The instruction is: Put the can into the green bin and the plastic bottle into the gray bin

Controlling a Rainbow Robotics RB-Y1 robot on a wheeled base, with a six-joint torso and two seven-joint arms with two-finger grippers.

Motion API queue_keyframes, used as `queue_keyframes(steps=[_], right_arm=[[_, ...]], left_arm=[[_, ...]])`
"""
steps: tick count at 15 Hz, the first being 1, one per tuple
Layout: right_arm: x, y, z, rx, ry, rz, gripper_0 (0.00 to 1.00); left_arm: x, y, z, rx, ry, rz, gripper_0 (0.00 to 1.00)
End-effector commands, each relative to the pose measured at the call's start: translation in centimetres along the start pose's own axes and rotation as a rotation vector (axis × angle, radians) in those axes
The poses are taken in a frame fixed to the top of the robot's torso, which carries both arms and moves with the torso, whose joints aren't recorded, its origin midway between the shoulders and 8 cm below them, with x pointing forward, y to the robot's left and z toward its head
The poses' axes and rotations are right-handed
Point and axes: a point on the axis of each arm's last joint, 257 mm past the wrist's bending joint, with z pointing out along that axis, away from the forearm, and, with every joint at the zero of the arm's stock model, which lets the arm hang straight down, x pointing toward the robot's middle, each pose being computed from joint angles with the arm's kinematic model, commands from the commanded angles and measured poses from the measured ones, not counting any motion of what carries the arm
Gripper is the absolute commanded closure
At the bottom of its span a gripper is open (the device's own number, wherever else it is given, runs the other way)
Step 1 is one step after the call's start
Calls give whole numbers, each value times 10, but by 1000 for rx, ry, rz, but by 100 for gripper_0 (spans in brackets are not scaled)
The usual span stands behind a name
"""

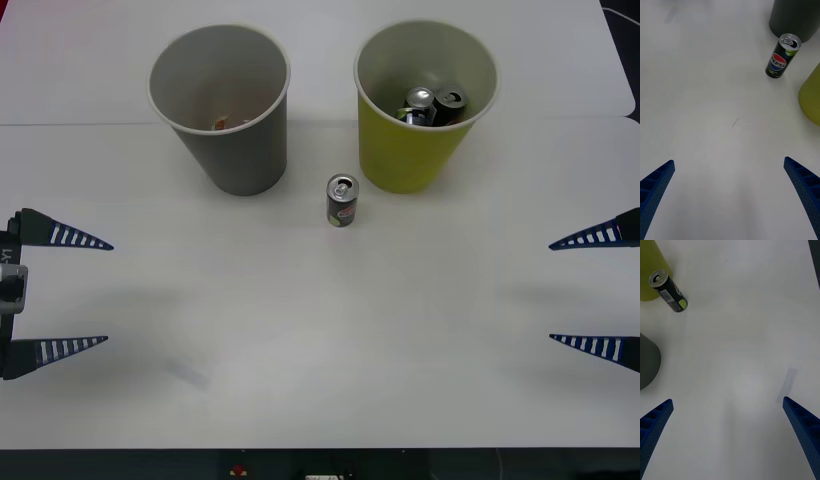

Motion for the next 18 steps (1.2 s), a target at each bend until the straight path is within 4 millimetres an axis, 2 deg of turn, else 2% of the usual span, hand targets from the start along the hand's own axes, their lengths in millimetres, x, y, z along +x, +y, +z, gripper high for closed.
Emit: queue_keyframes(steps=[1,2,9,18], right_arm=[[0,0,0,0,0,0,0],[3,12,4,-21,-11,31,0],[-13,20,6,-21,-105,91,0],[-20,22,53,115,-211,221,0]], left_arm=[[0,0,0,0,0,0,0],[0,0,0,0,0,0,0],[0,0,0,0,0,0,0],[0,0,0,0,0,0,0]])
